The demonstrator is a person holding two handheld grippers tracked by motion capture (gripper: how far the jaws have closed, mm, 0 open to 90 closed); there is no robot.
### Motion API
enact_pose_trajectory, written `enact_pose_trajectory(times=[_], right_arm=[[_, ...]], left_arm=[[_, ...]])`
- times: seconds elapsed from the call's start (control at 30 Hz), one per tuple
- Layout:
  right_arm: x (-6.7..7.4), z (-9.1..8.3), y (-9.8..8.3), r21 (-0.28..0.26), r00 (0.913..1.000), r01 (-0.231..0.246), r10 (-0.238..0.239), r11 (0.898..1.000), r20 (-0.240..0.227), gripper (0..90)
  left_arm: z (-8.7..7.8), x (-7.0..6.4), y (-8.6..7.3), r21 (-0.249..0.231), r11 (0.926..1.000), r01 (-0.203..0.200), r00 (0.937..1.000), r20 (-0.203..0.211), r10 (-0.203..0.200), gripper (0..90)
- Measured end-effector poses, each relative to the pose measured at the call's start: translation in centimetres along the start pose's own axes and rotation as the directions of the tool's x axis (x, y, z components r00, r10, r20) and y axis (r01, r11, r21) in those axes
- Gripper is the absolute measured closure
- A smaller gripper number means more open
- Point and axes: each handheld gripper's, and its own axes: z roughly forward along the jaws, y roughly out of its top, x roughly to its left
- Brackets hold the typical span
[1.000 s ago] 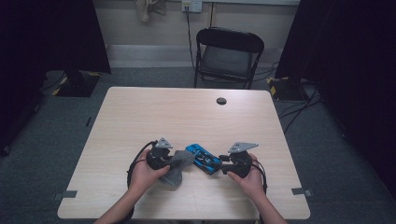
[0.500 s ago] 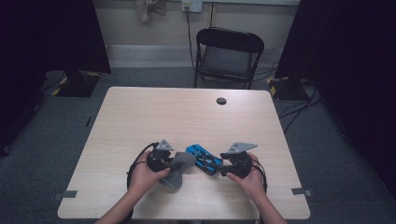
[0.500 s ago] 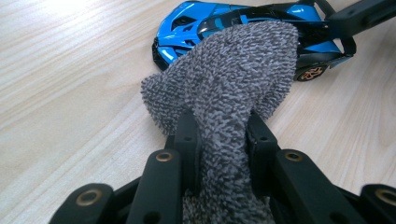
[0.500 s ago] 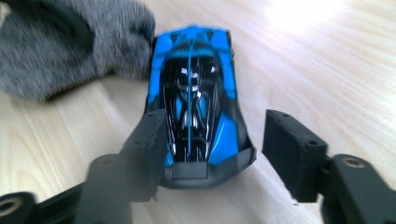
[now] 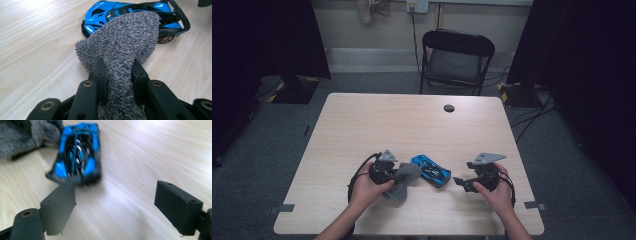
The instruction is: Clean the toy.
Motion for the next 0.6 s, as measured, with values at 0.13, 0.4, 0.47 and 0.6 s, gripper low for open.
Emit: enact_pose_trajectory(times=[0.13, 0.4, 0.47, 0.6], right_arm=[[-1.0, -1.0, -1.4, 0.040, 0.9986, -0.002, 0.000, 0.999, 0.052, 16.6], [-2.7, -2.8, -4.5, 0.095, 0.9939, -0.069, 0.060, 0.993, 0.092, 16.8], [-3.0, -2.8, -4.9, 0.100, 0.9940, -0.070, 0.061, 0.993, 0.091, 17.0], [-3.1, -2.8, -5.3, 0.091, 0.9938, -0.046, 0.037, 0.995, 0.105, 16.4]], left_arm=[[-0.4, -0.1, 0.2, -0.014, 0.9999, 0.008, 0.9999, 0.011, -0.008, 72.1], [-1.1, -1.4, 1.5, -0.042, 0.9990, -0.016, 0.9993, 0.034, 0.017, 72.2], [-1.1, -2.0, 2.1, -0.047, 0.9984, -0.031, 0.9984, 0.046, 0.034, 72.2], [-0.9, -3.4, 3.4, -0.058, 0.9970, -0.050, 0.9954, 0.078, 0.055, 72.2]])
